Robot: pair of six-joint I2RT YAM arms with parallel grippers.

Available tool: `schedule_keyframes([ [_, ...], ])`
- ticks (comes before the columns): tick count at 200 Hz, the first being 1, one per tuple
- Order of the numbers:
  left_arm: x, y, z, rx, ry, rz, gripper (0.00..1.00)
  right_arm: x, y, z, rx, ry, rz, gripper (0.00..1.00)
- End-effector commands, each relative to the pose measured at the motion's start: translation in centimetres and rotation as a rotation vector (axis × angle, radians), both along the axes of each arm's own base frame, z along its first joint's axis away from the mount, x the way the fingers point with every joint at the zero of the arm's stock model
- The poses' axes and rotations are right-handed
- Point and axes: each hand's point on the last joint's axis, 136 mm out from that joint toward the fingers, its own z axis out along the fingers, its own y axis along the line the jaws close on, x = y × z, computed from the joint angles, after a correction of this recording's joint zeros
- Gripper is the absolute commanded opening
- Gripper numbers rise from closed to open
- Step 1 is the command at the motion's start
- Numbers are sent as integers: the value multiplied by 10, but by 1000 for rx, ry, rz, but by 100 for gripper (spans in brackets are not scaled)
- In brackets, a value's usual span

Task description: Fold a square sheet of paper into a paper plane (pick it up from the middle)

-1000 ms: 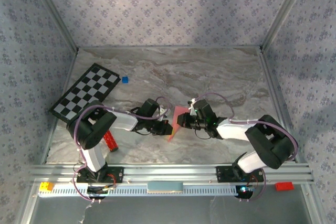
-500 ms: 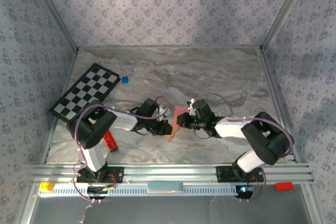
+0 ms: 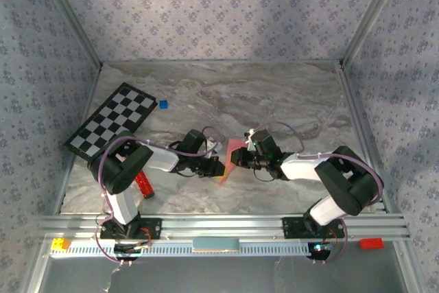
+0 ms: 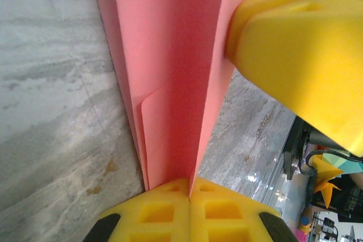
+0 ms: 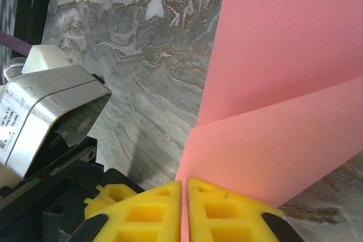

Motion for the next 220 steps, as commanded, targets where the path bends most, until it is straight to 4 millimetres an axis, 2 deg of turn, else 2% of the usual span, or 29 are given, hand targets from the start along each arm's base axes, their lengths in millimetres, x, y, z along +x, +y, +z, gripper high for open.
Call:
schedule_keyframes([
  [1, -5, 18, -30, 109, 43, 41, 0, 5, 0, 6, 11, -20, 6, 12],
  [35, -3, 19, -29, 113, 45, 46, 0, 5, -3, 6, 15, -23, 3, 12],
  [83, -2, 21, -31, 105, 56, 57, 0, 4, 4, 13, 42, -30, 40, 12],
  [151, -1, 27, -32, 112, 70, 71, 0, 5, 1, 3, 23, -12, 24, 11],
  [220, -2, 30, -35, 121, 78, 79, 0, 12, 10, 1, 40, 0, 38, 10],
])
